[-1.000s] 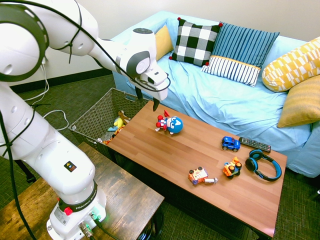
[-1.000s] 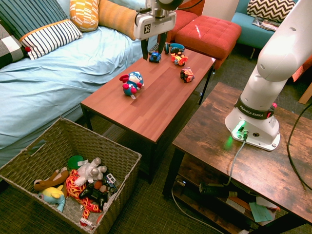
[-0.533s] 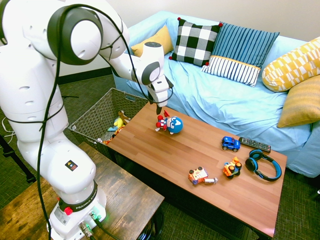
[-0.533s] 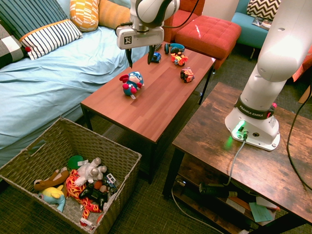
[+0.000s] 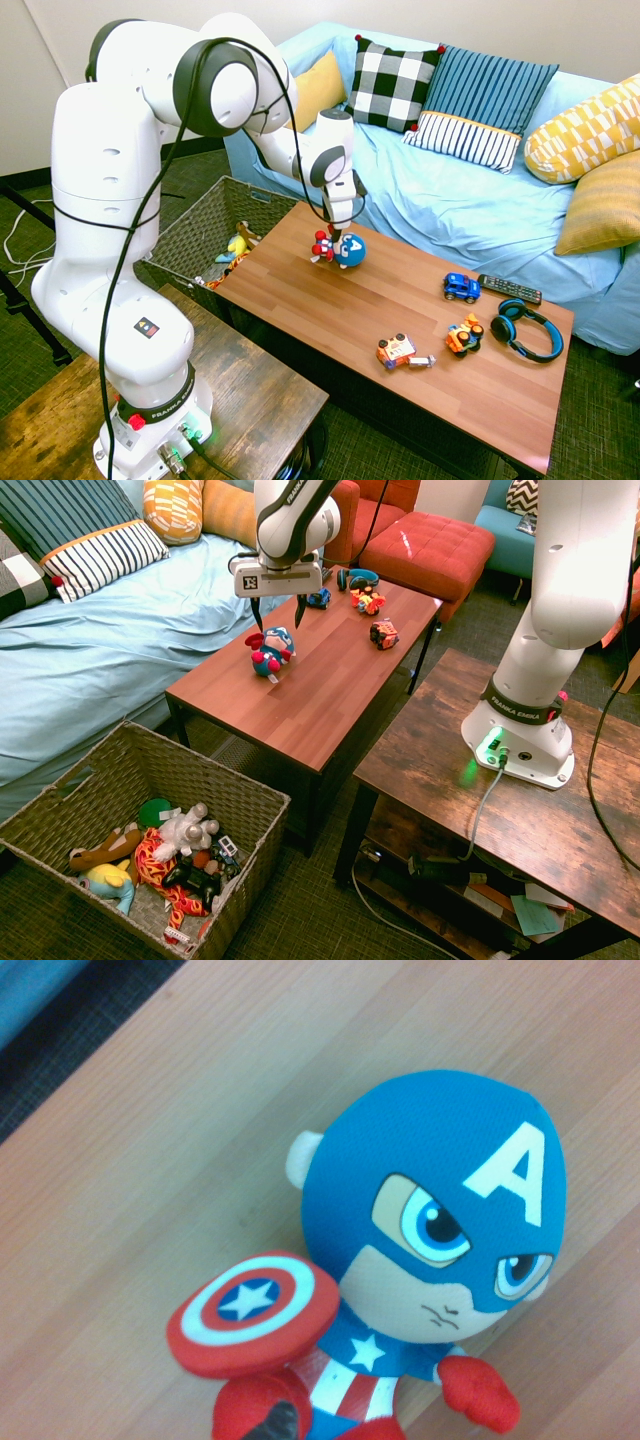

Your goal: Put the stuffed toy in the basket

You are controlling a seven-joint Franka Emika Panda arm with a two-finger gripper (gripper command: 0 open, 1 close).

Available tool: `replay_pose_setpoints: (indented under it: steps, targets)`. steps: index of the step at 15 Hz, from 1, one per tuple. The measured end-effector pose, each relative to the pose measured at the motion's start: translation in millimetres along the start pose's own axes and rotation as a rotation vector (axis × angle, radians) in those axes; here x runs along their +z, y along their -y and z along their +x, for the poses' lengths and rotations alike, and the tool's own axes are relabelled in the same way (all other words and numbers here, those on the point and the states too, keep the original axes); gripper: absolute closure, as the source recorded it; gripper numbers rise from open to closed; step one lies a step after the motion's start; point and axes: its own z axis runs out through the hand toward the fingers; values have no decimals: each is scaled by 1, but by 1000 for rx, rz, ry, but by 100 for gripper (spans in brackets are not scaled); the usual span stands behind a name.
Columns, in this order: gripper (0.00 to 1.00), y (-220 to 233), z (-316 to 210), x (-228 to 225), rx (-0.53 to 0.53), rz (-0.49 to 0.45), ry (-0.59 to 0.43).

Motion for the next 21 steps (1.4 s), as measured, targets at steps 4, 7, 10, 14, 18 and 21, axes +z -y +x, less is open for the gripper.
replay_pose_setpoints:
  steps: [4, 7, 10, 14, 18, 21]
  targets:
    - [0, 16, 16, 23, 58, -8, -1]
    - [0, 28, 21, 49, 78, -24, 0]
    - [0, 41, 20, 66, 83, -26, 2]
    - [100, 49, 12, 83, 70, -33, 5]
    - [100, 52, 11, 86, 62, -25, 15]
    - [100, 52, 12, 86, 44, -14, 25]
